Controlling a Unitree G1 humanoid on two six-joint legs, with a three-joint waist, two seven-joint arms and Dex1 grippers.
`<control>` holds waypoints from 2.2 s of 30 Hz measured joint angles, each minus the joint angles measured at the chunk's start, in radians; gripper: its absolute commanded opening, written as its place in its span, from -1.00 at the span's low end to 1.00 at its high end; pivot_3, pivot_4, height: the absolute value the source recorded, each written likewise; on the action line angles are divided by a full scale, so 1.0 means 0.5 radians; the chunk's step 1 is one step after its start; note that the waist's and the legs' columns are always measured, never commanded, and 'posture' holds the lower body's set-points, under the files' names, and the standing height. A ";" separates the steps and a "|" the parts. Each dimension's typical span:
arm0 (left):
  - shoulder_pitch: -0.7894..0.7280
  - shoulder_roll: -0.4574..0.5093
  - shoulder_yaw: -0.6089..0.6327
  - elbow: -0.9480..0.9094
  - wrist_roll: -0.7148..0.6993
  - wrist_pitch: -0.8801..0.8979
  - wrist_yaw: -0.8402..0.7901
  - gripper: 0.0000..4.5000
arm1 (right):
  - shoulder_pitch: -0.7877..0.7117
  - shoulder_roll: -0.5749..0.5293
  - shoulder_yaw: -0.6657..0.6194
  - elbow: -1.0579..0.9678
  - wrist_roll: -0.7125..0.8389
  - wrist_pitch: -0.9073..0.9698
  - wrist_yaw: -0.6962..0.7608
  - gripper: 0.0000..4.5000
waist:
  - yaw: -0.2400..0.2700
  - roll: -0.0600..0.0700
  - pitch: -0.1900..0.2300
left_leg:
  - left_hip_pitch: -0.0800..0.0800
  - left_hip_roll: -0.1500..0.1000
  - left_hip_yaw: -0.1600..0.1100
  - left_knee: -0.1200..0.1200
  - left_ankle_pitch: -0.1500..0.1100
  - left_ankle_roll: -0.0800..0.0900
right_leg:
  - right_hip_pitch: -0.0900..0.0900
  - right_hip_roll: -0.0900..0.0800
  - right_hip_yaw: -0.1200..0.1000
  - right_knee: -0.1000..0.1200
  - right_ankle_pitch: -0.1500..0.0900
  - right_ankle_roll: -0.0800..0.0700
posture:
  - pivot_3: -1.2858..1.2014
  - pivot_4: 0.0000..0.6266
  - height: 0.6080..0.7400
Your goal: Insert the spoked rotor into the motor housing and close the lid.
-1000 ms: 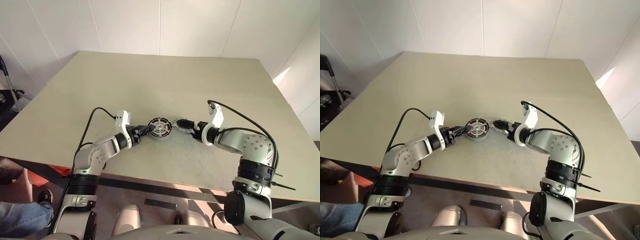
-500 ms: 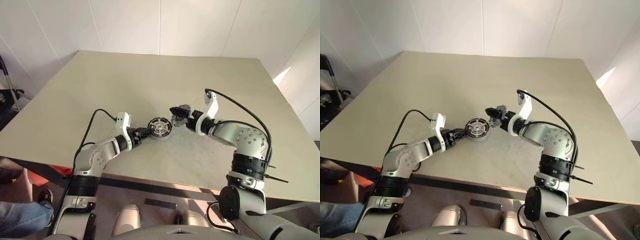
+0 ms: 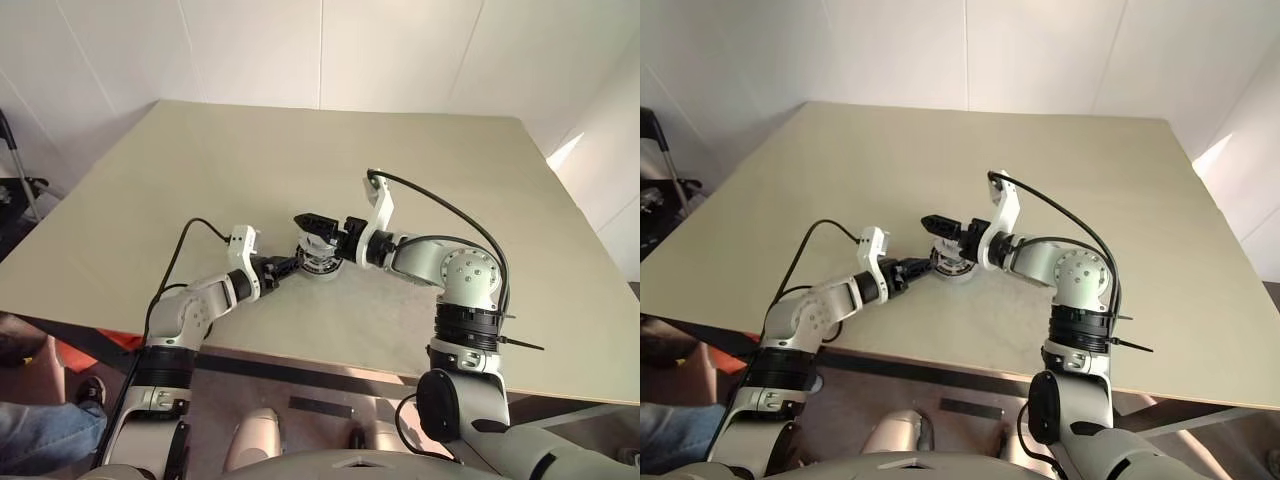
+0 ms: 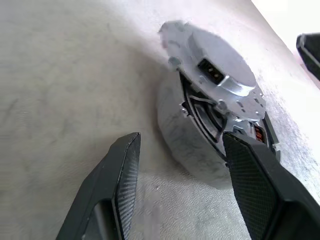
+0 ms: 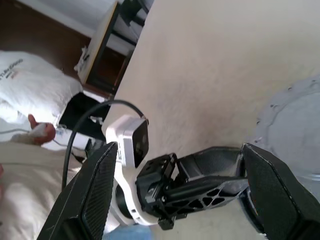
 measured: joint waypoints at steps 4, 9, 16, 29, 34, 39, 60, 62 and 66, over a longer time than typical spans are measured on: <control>0.001 0.043 0.026 0.001 -0.001 -0.001 -0.030 0.23 | 0.051 -0.229 0.307 -0.130 -0.240 -0.242 0.211 0.98 | 0.004 0.000 0.000 | 0.000 0.000 -0.001 0.001 0.000 0.000 | 0.000 0.000 0.000 0.000 0.004 0.008 | 0.03 -1.00 1.00; 0.002 0.103 0.065 -0.002 -0.021 -0.002 -0.091 0.23 | 0.118 -0.450 0.741 -0.114 -0.788 -0.892 0.485 0.98 | -0.001 -0.001 0.000 | -0.002 0.000 -0.001 0.002 0.000 0.000 | -0.001 0.000 -0.001 0.001 0.003 0.010 | 0.03 -1.00 1.00; 0.001 0.170 0.097 -0.004 -0.037 -0.002 -0.148 0.23 | 0.114 -0.438 0.994 0.300 -1.204 -1.410 0.730 0.98 | -0.010 -0.001 0.000 | -0.009 0.001 -0.003 0.011 -0.004 0.007 | -0.003 0.000 -0.002 0.003 0.000 -0.002 | 0.03 -1.00 1.00; 0.029 0.166 0.106 -0.043 -0.036 -0.002 -0.145 0.23 | 0.052 -0.332 1.076 0.637 -1.577 -1.758 0.882 0.98 | -0.015 -0.004 0.002 | -0.012 0.004 -0.002 0.037 -0.009 0.014 | -0.005 -0.001 -0.001 0.028 -0.001 -0.003 | 0.03 -1.00 1.00; 0.029 0.169 0.107 -0.043 -0.033 -0.003 -0.145 0.23 | 0.089 -0.332 1.075 0.656 -1.647 -1.806 0.905 0.98 | -0.015 -0.004 0.002 | -0.007 0.006 -0.002 0.036 -0.007 0.010 | -0.004 -0.001 -0.001 0.032 -0.002 -0.005 | 0.03 -1.00 1.00; 0.029 0.186 0.115 -0.043 -0.033 -0.002 -0.149 0.23 | 0.093 -0.331 1.047 0.688 -1.662 -1.844 0.914 0.44 | -0.015 -0.004 0.002 | -0.005 0.006 -0.002 0.036 -0.007 0.011 | -0.002 -0.001 -0.001 0.032 -0.002 -0.006 | 0.03 -1.00 1.00; 0.078 0.248 0.205 -0.066 -0.089 0.002 -0.169 0.23 | 0.181 -0.426 0.951 0.463 -1.555 -1.625 1.177 0.41 | -0.010 -0.006 0.003 | -0.008 0.006 -0.002 0.037 -0.008 0.013 | -0.004 -0.001 -0.001 0.031 -0.003 -0.007 | 0.03 -1.00 1.00; 0.078 0.248 0.205 -0.066 -0.089 0.002 -0.169 0.23 | 0.206 -0.441 0.978 0.441 -1.581 -1.660 1.188 0.41 | -0.010 -0.006 0.003 | -0.008 0.006 -0.002 0.036 -0.008 0.013 | -0.004 -0.001 -0.001 0.031 -0.003 -0.007 | 0.03 -1.00 1.00; 0.078 0.248 0.204 -0.066 -0.089 0.003 -0.169 0.23 | 0.240 -0.464 1.001 0.419 -1.607 -1.724 1.226 0.41 | -0.010 -0.006 0.003 | -0.008 0.006 -0.002 0.036 -0.009 0.014 | -0.004 -0.001 -0.001 0.030 -0.003 -0.007 | 0.03 -1.00 1.00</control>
